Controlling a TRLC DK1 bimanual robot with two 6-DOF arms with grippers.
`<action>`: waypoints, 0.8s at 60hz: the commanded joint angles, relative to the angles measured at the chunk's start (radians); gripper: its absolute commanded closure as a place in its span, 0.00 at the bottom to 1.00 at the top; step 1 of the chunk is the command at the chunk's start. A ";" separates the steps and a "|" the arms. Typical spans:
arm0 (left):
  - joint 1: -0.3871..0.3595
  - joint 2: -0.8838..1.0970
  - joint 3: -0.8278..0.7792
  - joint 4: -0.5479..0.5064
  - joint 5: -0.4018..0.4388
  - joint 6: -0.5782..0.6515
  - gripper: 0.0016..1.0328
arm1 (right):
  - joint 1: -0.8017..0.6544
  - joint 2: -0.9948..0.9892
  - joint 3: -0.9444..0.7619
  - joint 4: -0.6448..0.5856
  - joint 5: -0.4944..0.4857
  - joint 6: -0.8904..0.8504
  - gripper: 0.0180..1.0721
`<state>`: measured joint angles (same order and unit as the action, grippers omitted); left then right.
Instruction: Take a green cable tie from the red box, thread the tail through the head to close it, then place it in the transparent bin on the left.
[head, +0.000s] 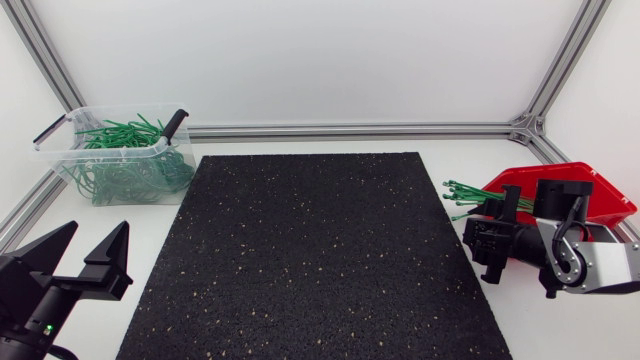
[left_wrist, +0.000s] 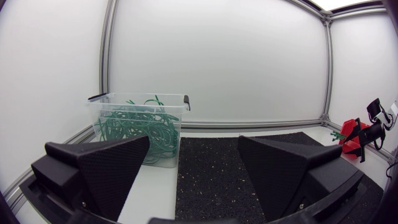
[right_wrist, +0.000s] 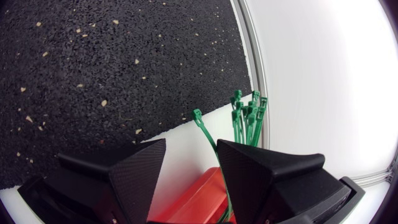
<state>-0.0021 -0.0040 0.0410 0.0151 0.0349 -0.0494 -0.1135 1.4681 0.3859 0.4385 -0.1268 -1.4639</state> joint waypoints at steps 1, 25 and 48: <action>-0.003 -0.005 -0.039 -0.023 -0.006 -0.003 0.04 | -0.009 0.018 0.021 0.032 0.013 -0.030 0.51; -0.003 -0.005 -0.039 -0.026 -0.007 -0.003 0.04 | -0.015 0.038 0.033 0.086 0.062 -0.098 0.89; -0.004 -0.005 -0.039 -0.026 -0.009 -0.003 0.04 | -0.005 -0.146 0.027 -0.047 0.102 -0.104 0.94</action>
<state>-0.0021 -0.0040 0.0410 0.0116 0.0242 -0.0494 -0.1215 1.3994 0.4061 0.4648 -0.0299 -1.5604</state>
